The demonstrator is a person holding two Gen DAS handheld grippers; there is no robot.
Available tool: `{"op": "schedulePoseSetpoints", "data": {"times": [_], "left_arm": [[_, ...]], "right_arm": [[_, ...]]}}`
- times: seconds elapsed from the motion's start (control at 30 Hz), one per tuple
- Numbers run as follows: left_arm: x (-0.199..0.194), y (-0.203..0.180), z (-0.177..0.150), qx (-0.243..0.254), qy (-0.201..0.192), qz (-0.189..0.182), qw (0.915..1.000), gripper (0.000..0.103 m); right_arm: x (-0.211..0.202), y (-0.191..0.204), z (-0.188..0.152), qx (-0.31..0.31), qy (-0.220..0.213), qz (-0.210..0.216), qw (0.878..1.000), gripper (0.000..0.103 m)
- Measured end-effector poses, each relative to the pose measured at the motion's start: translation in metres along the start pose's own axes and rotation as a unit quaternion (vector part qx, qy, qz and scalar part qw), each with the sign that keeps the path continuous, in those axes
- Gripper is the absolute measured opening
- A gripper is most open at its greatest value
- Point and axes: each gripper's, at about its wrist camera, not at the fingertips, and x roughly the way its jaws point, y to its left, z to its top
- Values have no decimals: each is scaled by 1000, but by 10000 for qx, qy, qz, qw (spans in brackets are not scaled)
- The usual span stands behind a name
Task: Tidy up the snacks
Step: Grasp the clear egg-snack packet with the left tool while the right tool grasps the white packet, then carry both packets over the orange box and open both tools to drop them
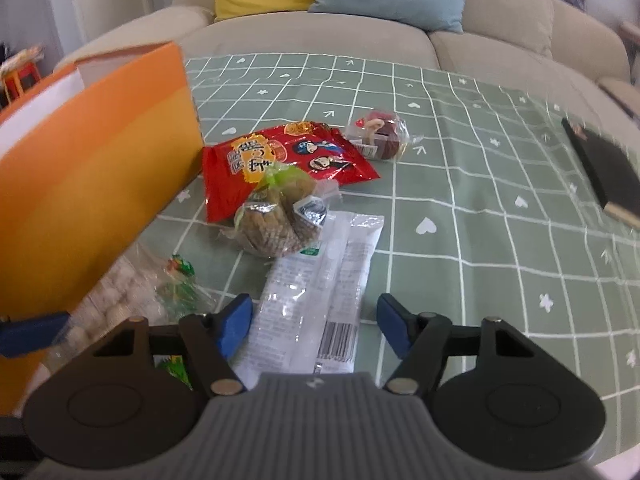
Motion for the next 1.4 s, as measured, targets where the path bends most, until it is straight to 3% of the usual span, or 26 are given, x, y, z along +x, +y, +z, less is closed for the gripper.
{"op": "schedulePoseSetpoints", "data": {"times": [0.07,0.13,0.9,1.17,1.4], "left_arm": [[0,0,1,3,1,-9,10000,65],[0,1,1,4,6,-17,10000,65],[-25,1,-7,23,-173,-133,9998,64],[-42,11,-9,-229,-235,-246,9992,64],[-67,14,-8,-481,-529,-443,9965,64]], "right_arm": [[-1,1,-2,-52,-41,-22,10000,53],[-2,1,-1,-27,-4,-46,10000,51],[-49,-19,-28,691,615,-22,9957,45],[-79,-22,-45,835,601,190,9945,44],[-119,-22,-55,850,188,440,9952,44]]}}
